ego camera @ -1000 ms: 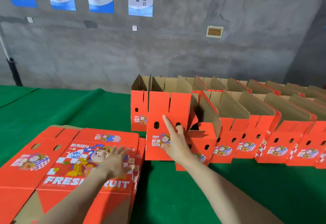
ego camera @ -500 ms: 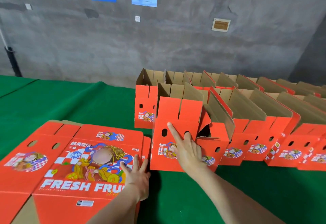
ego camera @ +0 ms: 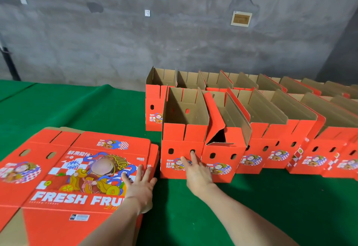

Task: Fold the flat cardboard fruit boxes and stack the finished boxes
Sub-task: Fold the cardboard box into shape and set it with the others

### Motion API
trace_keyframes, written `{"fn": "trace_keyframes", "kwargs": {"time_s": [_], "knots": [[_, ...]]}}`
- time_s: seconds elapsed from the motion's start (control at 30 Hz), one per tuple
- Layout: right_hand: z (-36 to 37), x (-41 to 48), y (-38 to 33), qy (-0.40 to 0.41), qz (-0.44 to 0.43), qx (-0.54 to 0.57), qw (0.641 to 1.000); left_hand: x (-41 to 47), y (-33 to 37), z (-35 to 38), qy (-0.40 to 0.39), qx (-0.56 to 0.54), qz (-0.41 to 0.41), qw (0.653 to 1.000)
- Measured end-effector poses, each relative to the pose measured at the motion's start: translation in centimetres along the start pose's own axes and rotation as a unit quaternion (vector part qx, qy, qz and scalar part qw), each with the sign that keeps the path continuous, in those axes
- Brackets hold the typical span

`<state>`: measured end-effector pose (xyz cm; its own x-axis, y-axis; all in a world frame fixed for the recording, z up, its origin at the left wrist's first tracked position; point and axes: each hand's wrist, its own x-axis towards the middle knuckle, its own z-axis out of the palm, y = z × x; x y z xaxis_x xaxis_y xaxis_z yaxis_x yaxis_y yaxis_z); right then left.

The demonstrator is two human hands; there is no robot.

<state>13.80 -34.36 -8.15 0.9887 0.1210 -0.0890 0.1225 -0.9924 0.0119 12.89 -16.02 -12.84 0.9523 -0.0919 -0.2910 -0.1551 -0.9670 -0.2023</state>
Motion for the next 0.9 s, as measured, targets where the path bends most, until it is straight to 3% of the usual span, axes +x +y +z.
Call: {"fn": "trace_keyframes", "kwargs": {"time_s": [0.1, 0.2, 0.27, 0.4, 0.47, 0.63, 0.73, 0.8, 0.9], "knots": [[-0.9, -0.6, -0.1, 0.135, -0.104, 0.008, 0.985, 0.1, -0.2, 0.0, 0.007, -0.038, -0.005, 0.999], [-2.4, 0.0, -1.3, 0.275, -0.212, -0.067, 0.935, 0.0, -0.3, 0.0, 0.013, -0.057, -0.009, 0.998], [-3.8, 1.1, -2.5, 0.266, -0.229, -0.090, 0.932, -0.1, -0.3, 0.0, 0.016, -0.061, -0.009, 0.998], [-6.0, 3.5, -3.1, 0.198, -0.115, -0.116, 0.966, -0.1, -0.4, 0.1, 0.013, -0.070, -0.003, 0.997], [-6.4, 4.1, -2.9, 0.172, -0.105, -0.109, 0.973, -0.1, -0.6, 0.0, 0.012, -0.085, 0.000, 0.996], [-7.4, 4.4, -1.6, 0.153, -0.130, -0.096, 0.975, -1.0, -2.4, -1.0, 0.066, -0.279, 0.015, 0.958], [-9.0, 4.1, -2.2, 0.099, -0.119, -0.048, 0.987, -3.1, -5.5, -0.1, 0.121, -0.302, -0.039, 0.945], [-9.5, 3.1, -3.7, 0.117, -0.116, -0.001, 0.986, -4.8, -8.1, 1.0, 0.148, -0.263, -0.100, 0.948], [-8.7, 0.5, -5.7, 0.217, -0.181, 0.039, 0.958, -7.2, -11.9, 2.2, 0.143, -0.239, -0.155, 0.948]]}}
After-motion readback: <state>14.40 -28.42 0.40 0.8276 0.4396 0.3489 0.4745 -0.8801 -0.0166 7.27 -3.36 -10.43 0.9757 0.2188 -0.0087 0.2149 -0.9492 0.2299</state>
